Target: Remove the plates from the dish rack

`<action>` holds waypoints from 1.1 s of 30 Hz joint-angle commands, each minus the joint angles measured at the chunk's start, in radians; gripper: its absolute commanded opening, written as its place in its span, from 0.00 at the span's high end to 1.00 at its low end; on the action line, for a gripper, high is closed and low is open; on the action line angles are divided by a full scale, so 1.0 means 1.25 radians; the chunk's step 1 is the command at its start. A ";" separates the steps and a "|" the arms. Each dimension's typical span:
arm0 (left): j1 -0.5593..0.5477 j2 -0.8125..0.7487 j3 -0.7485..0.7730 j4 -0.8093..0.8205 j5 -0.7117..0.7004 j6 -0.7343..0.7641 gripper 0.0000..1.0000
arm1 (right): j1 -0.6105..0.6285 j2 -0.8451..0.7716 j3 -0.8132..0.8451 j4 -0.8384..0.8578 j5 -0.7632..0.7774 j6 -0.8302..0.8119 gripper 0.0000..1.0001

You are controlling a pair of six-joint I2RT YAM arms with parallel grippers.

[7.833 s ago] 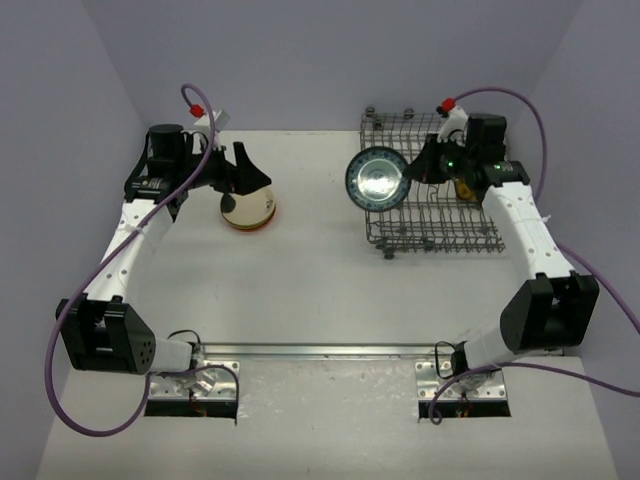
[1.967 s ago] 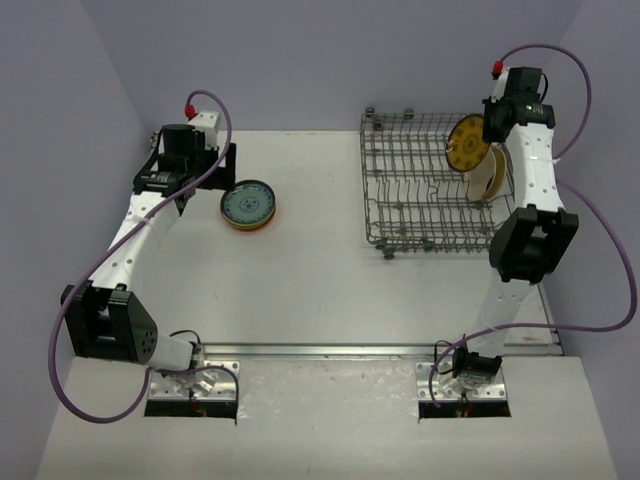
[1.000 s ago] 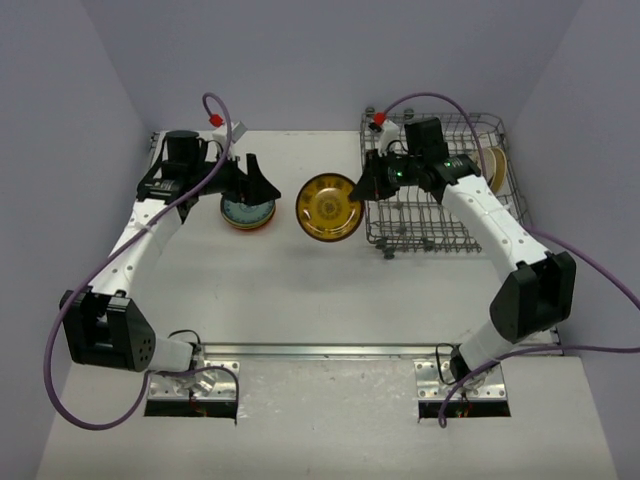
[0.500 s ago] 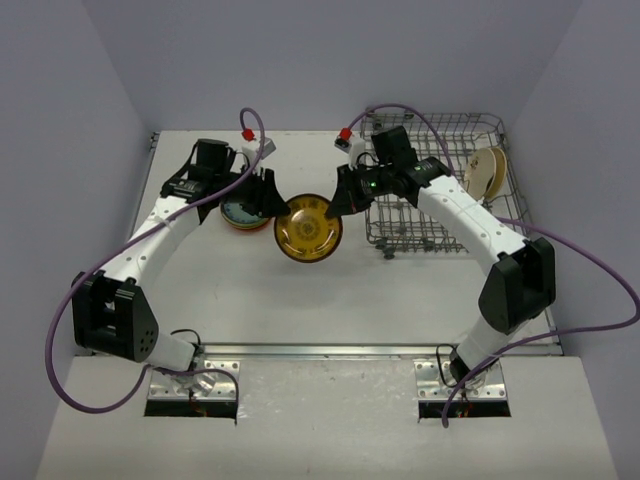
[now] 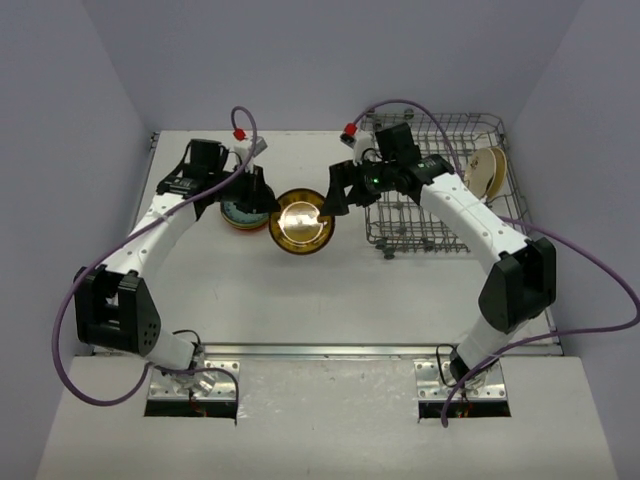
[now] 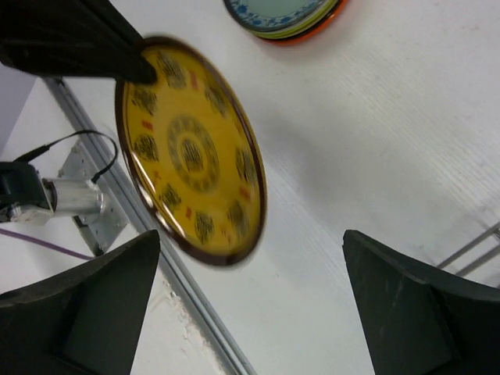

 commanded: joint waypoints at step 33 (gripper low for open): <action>0.277 0.253 0.246 -0.019 -0.344 -0.007 0.23 | -0.227 -0.065 0.044 -0.062 0.210 -0.072 0.01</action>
